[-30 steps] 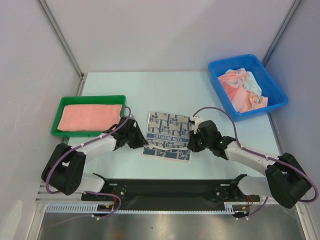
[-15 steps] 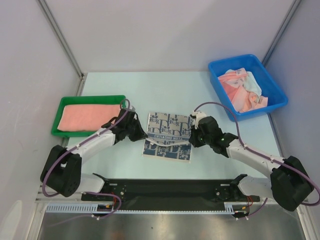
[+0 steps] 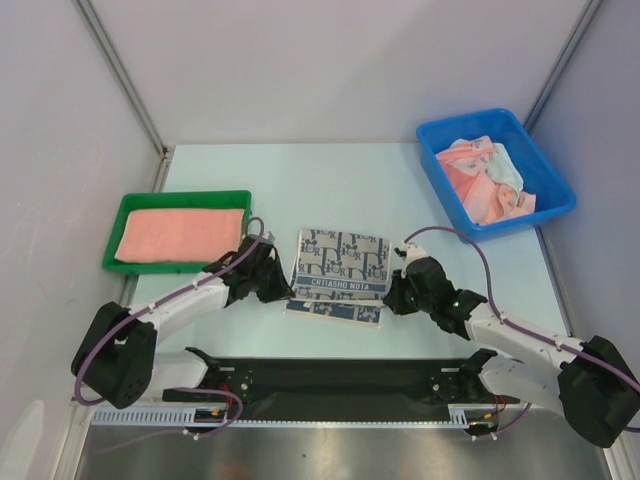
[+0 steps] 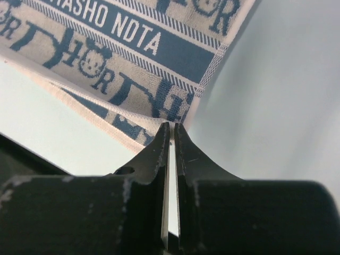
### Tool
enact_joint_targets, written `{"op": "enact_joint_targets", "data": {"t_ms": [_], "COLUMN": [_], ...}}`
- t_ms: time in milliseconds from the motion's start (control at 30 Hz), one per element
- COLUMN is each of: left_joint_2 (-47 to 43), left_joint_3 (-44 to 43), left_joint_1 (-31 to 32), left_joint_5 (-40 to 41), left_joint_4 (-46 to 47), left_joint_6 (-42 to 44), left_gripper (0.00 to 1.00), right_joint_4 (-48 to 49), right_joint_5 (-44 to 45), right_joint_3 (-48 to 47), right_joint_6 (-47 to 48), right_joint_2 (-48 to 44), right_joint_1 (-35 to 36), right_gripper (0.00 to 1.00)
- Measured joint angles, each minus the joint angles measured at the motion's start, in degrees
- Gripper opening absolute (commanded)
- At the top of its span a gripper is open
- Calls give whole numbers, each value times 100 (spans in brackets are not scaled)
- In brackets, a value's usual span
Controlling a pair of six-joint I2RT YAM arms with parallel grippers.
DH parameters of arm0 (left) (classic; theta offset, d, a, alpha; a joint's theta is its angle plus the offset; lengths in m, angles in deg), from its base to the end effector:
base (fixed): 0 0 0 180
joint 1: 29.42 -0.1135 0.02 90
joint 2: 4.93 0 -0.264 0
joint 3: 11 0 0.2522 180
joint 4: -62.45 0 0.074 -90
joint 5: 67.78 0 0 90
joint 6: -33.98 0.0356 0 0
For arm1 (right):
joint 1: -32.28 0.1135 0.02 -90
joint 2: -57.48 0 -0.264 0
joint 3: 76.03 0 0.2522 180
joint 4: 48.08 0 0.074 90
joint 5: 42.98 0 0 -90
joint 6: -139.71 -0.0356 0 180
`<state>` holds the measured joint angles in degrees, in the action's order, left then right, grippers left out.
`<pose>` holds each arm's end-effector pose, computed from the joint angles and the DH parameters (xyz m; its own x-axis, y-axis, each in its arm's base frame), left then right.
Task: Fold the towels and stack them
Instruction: Fold the towel
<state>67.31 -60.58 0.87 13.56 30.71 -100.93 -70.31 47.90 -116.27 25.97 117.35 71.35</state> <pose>0.2009 -0.1235 0.1790 -0.9027 -0.2810 -0.3258 -0.0889 0.8628 -0.4977 0.1608 0.1298 0.1840 -0.7244 -0.0696 -0.6859 -0.3602 0.8865 0.2905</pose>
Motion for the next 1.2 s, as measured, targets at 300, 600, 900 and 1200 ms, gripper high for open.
{"op": "enact_joint_targets", "data": {"t_ms": [300,600,900,1200], "left_joint_2": [39,-2,-22,2], "left_joint_3": [109,-518,468,566], "left_joint_1": [9,13,68,98], "left_joint_5": [280,680,415,389], "left_joint_4": [-122,-588,-319,-57], "left_joint_6": [184,442,396,385], "left_gripper": [0,1,0,0], "right_joint_4": [411,210,778,874], "right_joint_5": [-398,-413,-479,-345], "right_joint_3": [404,-192,970,1008], "right_joint_6": [-387,-470,-1167,-1360], "right_joint_2": [-173,-256,-105,-271], "right_joint_1": [90,256,855,872], "right_gripper": [0,0,1,0]}}
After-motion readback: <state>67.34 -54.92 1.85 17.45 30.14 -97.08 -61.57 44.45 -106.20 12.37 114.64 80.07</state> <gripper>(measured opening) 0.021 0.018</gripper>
